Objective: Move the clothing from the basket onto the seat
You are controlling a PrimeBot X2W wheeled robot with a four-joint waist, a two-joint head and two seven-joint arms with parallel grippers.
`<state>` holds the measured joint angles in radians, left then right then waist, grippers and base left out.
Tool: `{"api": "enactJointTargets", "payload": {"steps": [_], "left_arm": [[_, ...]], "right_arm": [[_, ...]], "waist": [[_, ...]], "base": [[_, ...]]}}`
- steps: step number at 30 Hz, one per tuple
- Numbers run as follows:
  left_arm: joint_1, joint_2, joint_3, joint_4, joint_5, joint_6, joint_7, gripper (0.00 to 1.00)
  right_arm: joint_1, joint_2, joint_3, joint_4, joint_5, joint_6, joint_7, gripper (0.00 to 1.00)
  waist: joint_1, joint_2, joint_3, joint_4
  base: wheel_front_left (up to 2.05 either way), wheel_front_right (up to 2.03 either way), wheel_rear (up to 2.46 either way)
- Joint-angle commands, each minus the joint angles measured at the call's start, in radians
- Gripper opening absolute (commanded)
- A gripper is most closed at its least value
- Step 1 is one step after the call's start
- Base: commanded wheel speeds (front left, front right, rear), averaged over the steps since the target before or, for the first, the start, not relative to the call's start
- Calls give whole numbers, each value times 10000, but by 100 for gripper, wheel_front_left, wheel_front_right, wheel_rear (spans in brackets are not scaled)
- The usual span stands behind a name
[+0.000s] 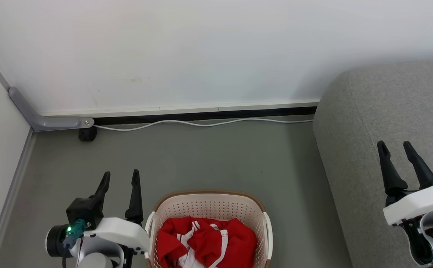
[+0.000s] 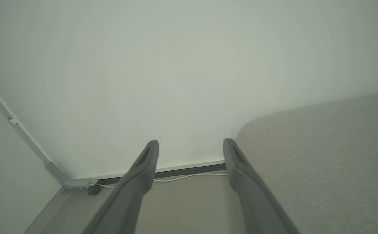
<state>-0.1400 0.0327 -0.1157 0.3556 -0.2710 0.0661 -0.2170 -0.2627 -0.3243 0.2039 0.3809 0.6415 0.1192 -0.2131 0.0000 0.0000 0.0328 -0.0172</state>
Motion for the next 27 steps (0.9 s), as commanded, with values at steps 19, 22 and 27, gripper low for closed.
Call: {"api": "enactJointTargets", "payload": {"steps": [19,22,27], "left_arm": [[-820,175,-38,-80,992,627,-448,100],[-753,175,1,-100,862,733,-448,100],[-654,175,81,-118,689,865,-448,100]], "right_arm": [[-538,-553,304,-147,-1025,115,-486,100],[-516,-486,138,-81,-1057,115,-486,100],[-433,-340,-164,-10,-1153,115,-486,100]], "waist": [[0,0,111,15],[0,0,86,16],[0,0,63,19]], "base": [[0,0,0],[0,0,0],[0,0,0]]}}
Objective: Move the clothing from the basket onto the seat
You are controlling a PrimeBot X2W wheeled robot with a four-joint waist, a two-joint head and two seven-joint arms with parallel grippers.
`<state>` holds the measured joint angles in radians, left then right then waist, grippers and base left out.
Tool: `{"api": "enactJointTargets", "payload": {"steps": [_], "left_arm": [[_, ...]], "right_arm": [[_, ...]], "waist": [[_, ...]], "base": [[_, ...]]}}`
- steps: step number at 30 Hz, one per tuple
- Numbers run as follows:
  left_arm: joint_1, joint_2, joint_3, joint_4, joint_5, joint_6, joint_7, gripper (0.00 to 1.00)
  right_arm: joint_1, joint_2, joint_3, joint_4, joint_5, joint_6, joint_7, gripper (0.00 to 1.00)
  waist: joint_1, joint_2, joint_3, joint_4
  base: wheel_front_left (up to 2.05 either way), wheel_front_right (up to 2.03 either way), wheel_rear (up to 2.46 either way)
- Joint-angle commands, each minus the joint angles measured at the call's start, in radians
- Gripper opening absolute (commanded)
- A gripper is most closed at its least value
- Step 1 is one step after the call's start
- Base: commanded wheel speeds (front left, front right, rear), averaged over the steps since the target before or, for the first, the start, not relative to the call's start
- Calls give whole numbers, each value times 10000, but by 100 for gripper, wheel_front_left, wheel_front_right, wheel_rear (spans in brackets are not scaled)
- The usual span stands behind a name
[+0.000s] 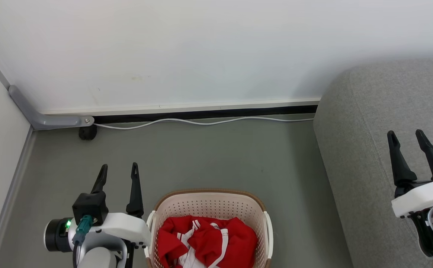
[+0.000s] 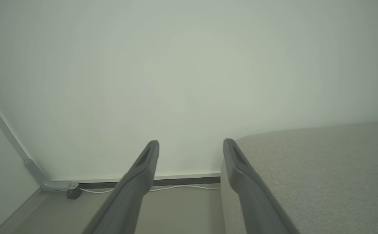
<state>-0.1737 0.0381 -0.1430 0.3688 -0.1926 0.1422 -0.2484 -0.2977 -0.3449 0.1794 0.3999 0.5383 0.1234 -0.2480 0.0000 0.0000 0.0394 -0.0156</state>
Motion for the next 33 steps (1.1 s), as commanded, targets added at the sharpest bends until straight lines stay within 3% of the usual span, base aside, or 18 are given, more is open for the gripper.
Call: {"api": "enactJointTargets", "payload": {"steps": [1,18,33], "left_arm": [[-303,122,363,-253,-114,122,-134,100],[-192,122,-2,-206,-430,236,-134,100],[-706,122,-1589,-679,-1107,1603,-134,100]], "right_arm": [[-68,-116,52,-192,-139,73,-137,100],[-65,-90,-157,-426,-156,73,-137,100],[-411,-974,-650,-1950,481,73,-137,100]], "waist": [[0,0,-8,4],[0,0,226,-1],[0,0,2452,30]], "base": [[0,0,0],[0,0,0],[0,0,0]]}}
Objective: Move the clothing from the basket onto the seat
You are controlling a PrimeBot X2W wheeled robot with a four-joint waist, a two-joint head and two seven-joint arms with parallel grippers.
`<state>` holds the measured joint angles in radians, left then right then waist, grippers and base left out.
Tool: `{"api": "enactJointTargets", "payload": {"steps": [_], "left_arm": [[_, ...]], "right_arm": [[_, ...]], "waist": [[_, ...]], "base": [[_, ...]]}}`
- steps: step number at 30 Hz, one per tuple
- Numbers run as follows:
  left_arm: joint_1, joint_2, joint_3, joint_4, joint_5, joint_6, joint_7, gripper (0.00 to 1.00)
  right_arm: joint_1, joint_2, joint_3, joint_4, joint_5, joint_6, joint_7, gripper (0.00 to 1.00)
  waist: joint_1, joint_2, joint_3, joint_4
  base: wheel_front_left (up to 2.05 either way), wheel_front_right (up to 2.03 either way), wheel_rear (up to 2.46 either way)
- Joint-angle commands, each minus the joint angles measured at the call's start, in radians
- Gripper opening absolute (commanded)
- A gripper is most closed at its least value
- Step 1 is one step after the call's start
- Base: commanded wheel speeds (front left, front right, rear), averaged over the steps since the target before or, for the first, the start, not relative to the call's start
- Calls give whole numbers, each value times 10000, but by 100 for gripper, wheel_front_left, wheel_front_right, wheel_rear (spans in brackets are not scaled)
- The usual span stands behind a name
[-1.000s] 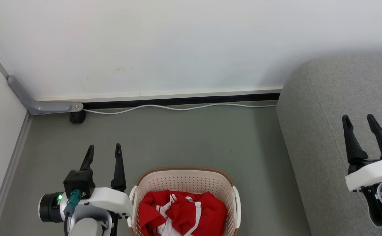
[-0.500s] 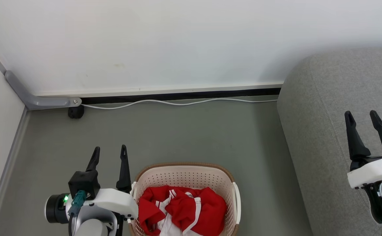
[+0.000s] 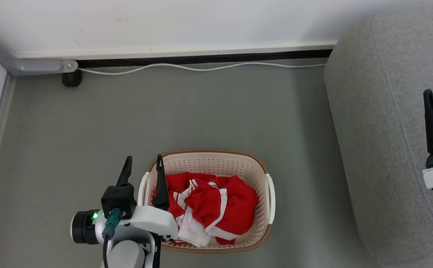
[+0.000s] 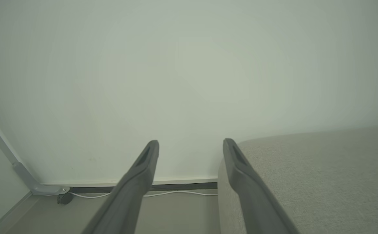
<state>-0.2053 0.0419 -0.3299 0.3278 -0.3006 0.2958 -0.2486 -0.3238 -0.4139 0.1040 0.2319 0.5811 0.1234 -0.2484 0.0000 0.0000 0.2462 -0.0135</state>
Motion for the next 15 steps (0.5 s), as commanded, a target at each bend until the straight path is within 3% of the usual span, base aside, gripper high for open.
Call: {"api": "enactJointTargets", "payload": {"steps": [1,15], "left_arm": [[-452,83,170,-286,-63,165,-132,100],[-1901,83,-1415,-359,-463,1492,-132,100]], "right_arm": [[-180,-353,63,-384,103,73,-134,100],[-860,-1303,-694,-1995,802,73,-134,100]], "waist": [[0,0,558,10],[0,0,3325,-31]], "base": [[0,0,0],[0,0,0]]}}
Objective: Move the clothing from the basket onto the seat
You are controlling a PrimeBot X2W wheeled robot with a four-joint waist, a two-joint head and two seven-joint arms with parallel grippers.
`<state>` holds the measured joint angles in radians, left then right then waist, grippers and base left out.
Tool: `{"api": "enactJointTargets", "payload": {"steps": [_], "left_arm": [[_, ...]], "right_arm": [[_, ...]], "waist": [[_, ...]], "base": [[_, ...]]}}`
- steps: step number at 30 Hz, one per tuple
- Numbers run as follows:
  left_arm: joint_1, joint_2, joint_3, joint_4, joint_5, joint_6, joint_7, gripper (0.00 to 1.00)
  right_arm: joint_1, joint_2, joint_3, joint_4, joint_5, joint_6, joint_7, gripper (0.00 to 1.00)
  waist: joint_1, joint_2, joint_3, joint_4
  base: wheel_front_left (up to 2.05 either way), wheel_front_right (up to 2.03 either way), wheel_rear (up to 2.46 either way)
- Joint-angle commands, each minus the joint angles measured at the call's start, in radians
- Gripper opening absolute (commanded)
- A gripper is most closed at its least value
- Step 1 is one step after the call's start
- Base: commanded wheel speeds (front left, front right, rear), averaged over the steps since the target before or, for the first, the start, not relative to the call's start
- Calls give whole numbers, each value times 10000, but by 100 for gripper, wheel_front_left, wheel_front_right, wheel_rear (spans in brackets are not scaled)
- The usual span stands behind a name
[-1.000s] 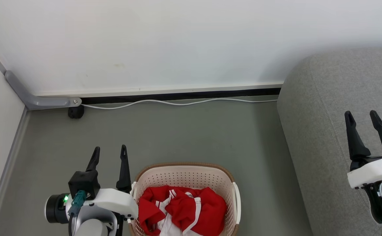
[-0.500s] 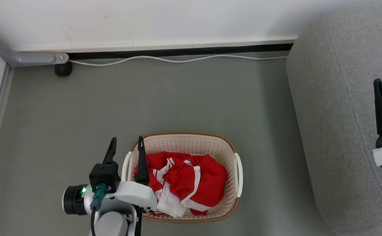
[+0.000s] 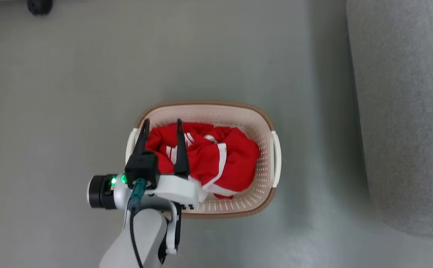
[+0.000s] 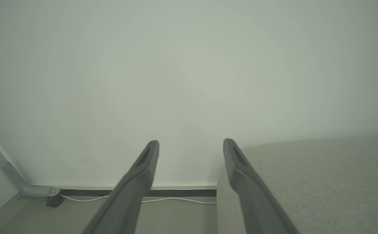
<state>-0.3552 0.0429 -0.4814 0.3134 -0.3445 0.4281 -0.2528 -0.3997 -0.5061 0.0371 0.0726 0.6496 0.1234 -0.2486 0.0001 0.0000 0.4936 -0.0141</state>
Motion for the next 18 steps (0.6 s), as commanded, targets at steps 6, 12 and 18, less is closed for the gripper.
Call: {"api": "enactJointTargets", "payload": {"steps": [6,12,18], "left_arm": [[-1160,74,-419,64,-139,459,-90,100],[-2225,74,-1005,929,-384,619,-90,100],[-3148,74,-1656,2179,-729,375,-90,100]], "right_arm": [[-470,-559,-329,-1052,337,73,-132,100],[-820,-782,-522,-1756,555,73,-132,100],[-1014,-897,-631,-2057,687,73,-132,100]], "waist": [[0,0,1889,-90],[0,0,3079,-233],[0,0,3765,-383]], "base": [[0,0,0],[0,0,0],[0,0,0]]}}
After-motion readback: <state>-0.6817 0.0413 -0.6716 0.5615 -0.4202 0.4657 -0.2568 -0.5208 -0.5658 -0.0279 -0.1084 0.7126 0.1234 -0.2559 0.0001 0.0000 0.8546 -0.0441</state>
